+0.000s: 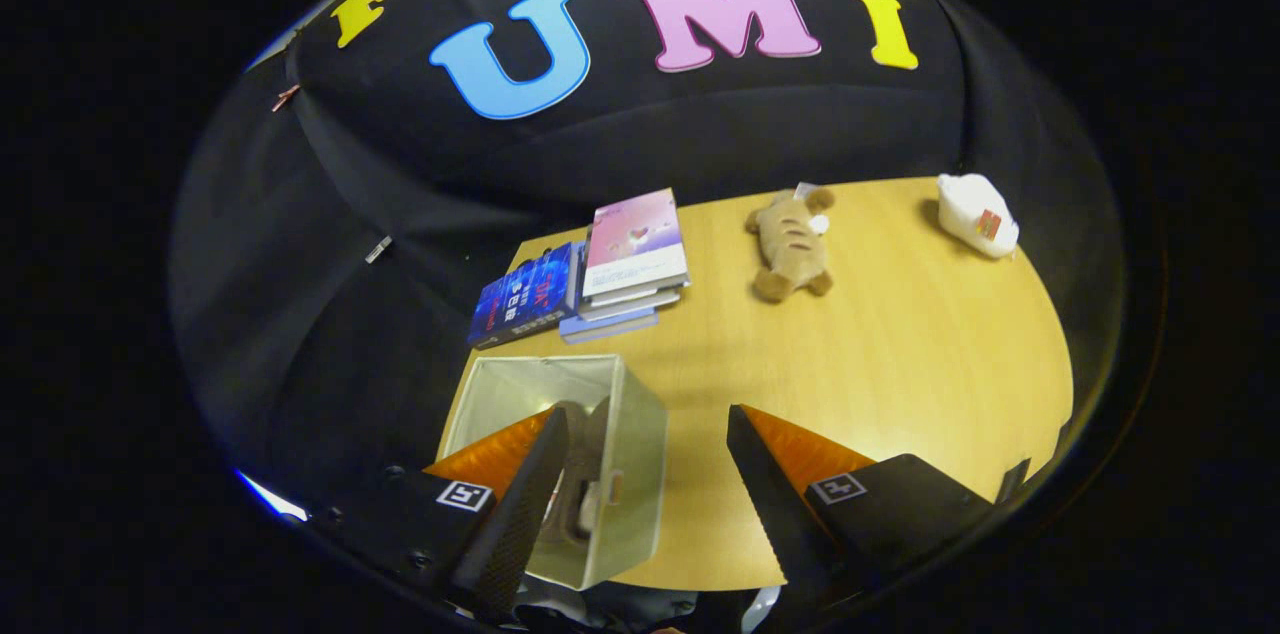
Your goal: Open the storage box then place both shoes into the box .Put the left shoe in first, then the right shoe, with the right side of both shoes facing outward in a uniform manner.
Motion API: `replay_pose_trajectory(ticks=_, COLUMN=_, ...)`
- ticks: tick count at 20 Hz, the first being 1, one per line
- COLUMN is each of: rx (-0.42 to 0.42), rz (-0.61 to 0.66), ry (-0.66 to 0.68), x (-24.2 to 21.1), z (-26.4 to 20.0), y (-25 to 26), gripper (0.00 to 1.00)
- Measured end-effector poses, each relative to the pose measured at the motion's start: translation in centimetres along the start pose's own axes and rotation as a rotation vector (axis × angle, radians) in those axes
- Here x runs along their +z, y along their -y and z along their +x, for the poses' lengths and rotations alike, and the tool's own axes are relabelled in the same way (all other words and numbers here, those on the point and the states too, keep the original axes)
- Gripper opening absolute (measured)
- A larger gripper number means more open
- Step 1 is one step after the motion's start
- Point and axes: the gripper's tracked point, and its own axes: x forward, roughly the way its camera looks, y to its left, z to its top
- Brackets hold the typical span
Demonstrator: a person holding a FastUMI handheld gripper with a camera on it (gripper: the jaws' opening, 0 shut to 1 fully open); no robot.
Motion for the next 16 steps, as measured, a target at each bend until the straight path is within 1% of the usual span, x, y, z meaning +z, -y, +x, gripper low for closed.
replay_pose_trajectory(ticks=3, rx=-0.049, rz=-0.086, ry=0.129, x=3.2, z=-2.1, y=3.2, gripper=0.99)
replay_pose_trajectory(ticks=7, rx=-0.091, rz=-0.163, ry=0.272, x=6.8, z=-5.2, y=6.1, gripper=0.99)
replay_pose_trajectory(ticks=11, rx=-0.113, rz=-0.232, ry=0.399, x=9.8, z=-8.7, y=7.6, gripper=0.99)
replay_pose_trajectory(ticks=13, rx=-0.139, rz=-0.275, ry=0.476, x=11.3, z=-10.6, y=8.3, gripper=0.99)
replay_pose_trajectory(ticks=16, rx=-0.154, rz=-0.310, ry=0.586, x=12.8, z=-13.4, y=8.5, gripper=0.99)
